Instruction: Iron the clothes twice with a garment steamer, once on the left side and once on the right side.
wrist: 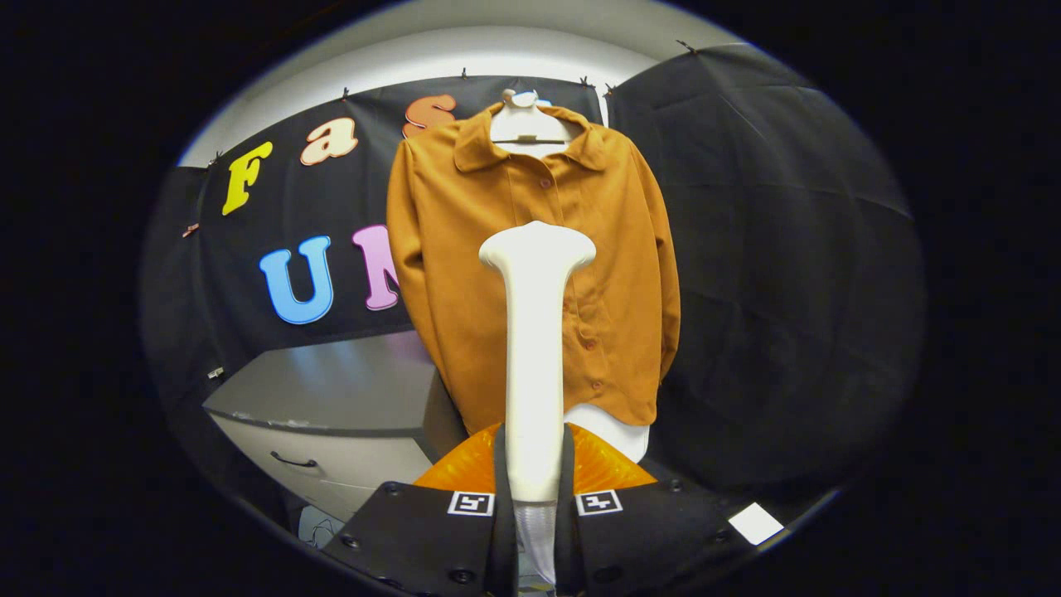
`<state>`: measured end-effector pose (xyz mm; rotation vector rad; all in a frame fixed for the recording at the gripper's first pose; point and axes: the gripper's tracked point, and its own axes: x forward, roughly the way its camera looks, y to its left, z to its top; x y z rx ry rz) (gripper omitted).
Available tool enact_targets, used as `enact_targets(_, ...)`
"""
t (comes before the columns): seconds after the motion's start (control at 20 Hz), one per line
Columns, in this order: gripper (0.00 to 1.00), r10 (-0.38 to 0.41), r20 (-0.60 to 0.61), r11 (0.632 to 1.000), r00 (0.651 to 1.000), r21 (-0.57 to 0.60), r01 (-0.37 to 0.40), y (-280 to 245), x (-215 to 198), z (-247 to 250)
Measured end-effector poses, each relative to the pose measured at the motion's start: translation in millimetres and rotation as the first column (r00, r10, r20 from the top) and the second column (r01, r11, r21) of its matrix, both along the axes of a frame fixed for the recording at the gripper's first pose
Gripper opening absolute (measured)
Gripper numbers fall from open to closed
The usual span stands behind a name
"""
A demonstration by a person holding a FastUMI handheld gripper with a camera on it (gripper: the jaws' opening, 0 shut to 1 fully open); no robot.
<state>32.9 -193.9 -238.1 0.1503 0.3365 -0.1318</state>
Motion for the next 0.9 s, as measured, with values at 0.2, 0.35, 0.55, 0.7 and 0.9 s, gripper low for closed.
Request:
enact_targets(0.2,0.21,0.026,0.103,1.000,0.994,-0.005,-0.026,32,4,59)
enact_targets(0.35,0.21,0.053,0.159,0.999,0.986,-0.021,-0.050,55,5,91)
enact_targets(0.55,0.21,0.093,0.197,0.996,0.976,-0.025,-0.090,82,-1,117)
enact_targets(0.7,0.21,0.100,0.224,0.995,0.969,-0.016,-0.099,101,-7,132)
enact_targets(0.9,0.21,0.109,0.253,0.994,0.961,-0.033,-0.104,124,-13,152)
